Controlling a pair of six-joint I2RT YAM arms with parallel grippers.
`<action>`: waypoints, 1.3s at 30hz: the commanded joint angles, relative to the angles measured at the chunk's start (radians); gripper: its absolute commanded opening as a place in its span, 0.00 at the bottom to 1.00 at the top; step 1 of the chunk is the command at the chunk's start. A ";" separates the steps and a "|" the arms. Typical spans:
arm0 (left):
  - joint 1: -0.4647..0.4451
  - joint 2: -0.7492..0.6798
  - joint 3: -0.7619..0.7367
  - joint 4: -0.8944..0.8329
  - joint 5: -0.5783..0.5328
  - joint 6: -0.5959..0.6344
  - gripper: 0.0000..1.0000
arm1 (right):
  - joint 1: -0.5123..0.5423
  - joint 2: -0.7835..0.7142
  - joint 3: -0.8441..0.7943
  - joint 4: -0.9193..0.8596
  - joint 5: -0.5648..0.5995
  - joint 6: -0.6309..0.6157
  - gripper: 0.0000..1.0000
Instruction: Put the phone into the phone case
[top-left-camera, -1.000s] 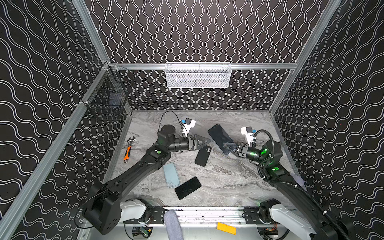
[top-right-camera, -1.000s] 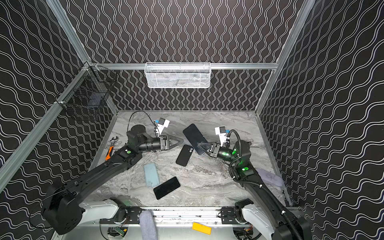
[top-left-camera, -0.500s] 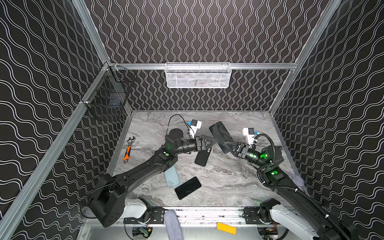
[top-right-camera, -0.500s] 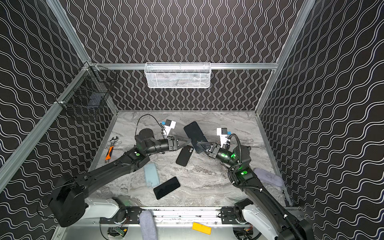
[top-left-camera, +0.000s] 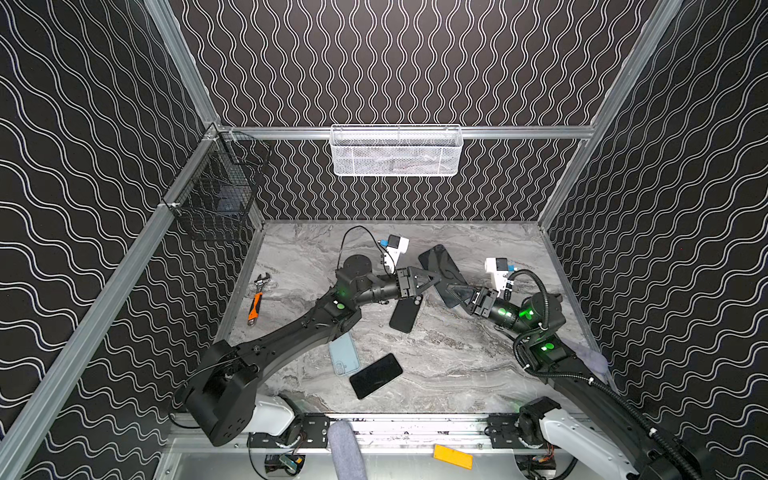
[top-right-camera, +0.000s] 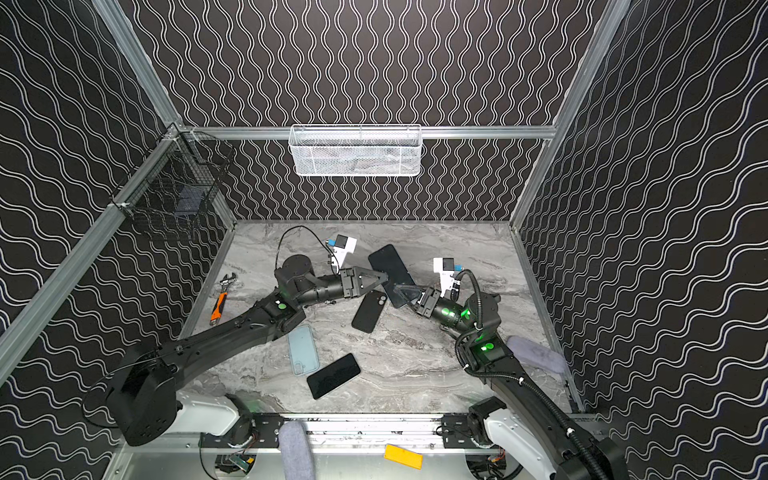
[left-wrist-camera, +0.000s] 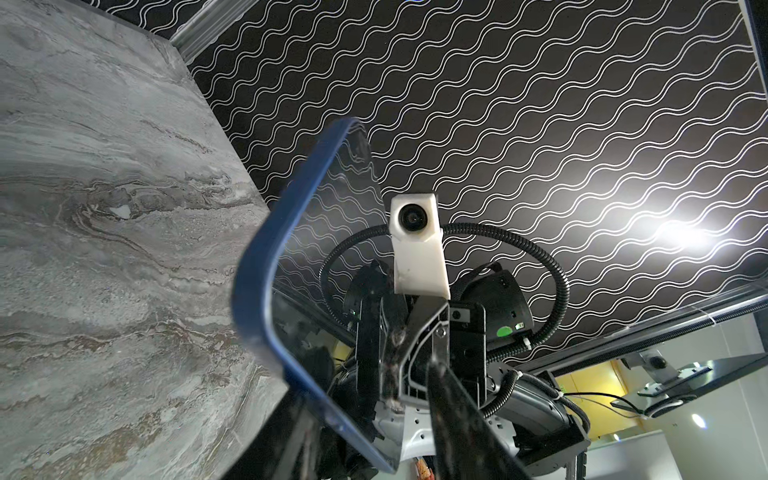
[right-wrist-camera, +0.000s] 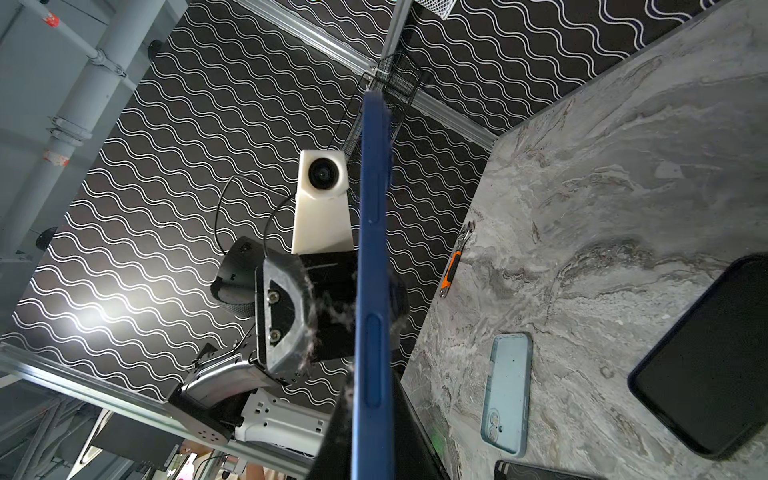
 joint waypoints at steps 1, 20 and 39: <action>0.002 -0.036 0.003 -0.064 -0.023 0.073 0.50 | 0.000 -0.042 0.016 -0.023 0.044 -0.049 0.00; -0.017 -0.021 0.370 -1.333 -0.656 0.849 0.64 | -0.138 -0.217 0.126 -0.706 0.200 -0.366 0.00; -0.078 0.472 0.385 -1.113 -0.820 0.779 0.61 | -0.138 -0.322 0.002 -0.847 0.252 -0.393 0.00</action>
